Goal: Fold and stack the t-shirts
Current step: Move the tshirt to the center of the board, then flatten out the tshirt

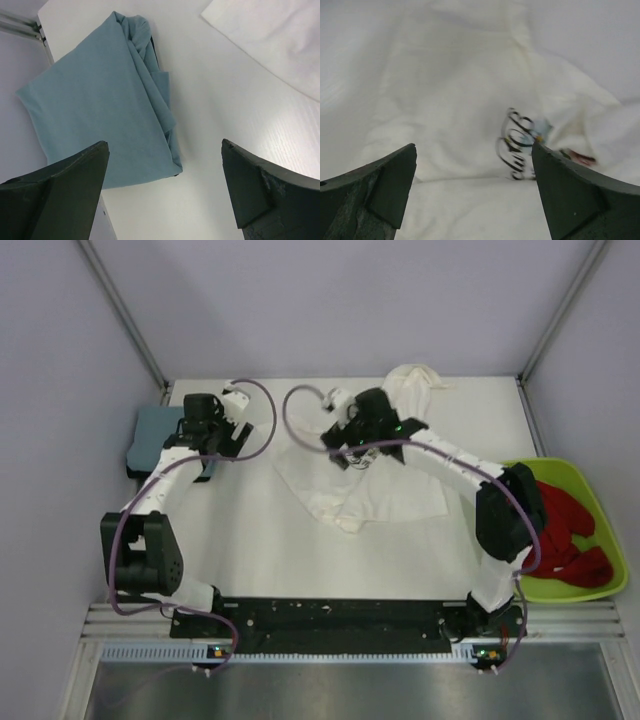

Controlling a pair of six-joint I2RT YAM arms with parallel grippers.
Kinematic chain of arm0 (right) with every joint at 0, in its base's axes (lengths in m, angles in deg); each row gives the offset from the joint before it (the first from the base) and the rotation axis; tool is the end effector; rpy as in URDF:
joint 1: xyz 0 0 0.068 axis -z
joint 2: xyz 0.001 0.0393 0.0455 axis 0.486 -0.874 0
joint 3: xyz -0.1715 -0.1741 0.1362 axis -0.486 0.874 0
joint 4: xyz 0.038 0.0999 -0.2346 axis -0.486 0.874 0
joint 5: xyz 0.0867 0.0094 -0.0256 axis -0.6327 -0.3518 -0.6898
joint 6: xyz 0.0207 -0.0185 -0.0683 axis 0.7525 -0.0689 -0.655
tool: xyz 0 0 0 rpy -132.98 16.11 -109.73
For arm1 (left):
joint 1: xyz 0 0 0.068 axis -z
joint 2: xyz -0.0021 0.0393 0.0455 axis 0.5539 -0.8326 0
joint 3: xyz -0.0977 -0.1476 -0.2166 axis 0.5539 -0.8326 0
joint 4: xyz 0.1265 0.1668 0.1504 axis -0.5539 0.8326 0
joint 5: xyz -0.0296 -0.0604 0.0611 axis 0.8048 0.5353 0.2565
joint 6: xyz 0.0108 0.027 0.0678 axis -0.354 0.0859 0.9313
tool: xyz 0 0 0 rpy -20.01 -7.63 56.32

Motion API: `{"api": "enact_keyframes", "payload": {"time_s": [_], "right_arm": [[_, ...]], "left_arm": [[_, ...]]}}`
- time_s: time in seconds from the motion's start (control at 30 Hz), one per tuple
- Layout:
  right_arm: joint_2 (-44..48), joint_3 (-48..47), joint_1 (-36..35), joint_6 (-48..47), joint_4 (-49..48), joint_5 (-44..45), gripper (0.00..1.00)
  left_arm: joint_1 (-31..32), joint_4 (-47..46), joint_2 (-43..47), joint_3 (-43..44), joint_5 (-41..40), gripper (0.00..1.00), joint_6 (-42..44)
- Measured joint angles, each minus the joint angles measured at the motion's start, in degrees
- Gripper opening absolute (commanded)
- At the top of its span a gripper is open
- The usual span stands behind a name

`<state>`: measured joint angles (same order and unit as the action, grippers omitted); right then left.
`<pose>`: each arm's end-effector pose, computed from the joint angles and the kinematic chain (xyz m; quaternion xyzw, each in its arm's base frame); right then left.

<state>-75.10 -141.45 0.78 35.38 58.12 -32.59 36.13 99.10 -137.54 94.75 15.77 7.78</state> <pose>0.3882 0.2180 0.2725 -0.3136 0.8414 0.1302 0.4204 0.3493 -0.0155 0.2778 0.2600 0.8565 0.1085 0.4326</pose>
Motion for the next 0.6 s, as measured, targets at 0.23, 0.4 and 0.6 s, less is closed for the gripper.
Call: {"api": "enact_keyframes", "payload": {"time_s": [0.23,0.4,0.6], "right_arm": [[-2.93,3.43,-19.23,-12.96,0.96,-4.09,0.7],[-13.88,-4.07,-20.09,-14.16,4.61,-1.79,0.56],[-17.53,-5.38,-23.06,-16.5,7.85,-1.55,0.05]], "left_arm": [[-0.68,0.85,-4.09,1.64,-3.37,0.98,-1.49],[-1.36,1.03,-4.13,1.64,-4.42,0.97,-1.44],[-1.97,1.05,-4.13,1.64,-4.87,0.97,-1.4]]}}
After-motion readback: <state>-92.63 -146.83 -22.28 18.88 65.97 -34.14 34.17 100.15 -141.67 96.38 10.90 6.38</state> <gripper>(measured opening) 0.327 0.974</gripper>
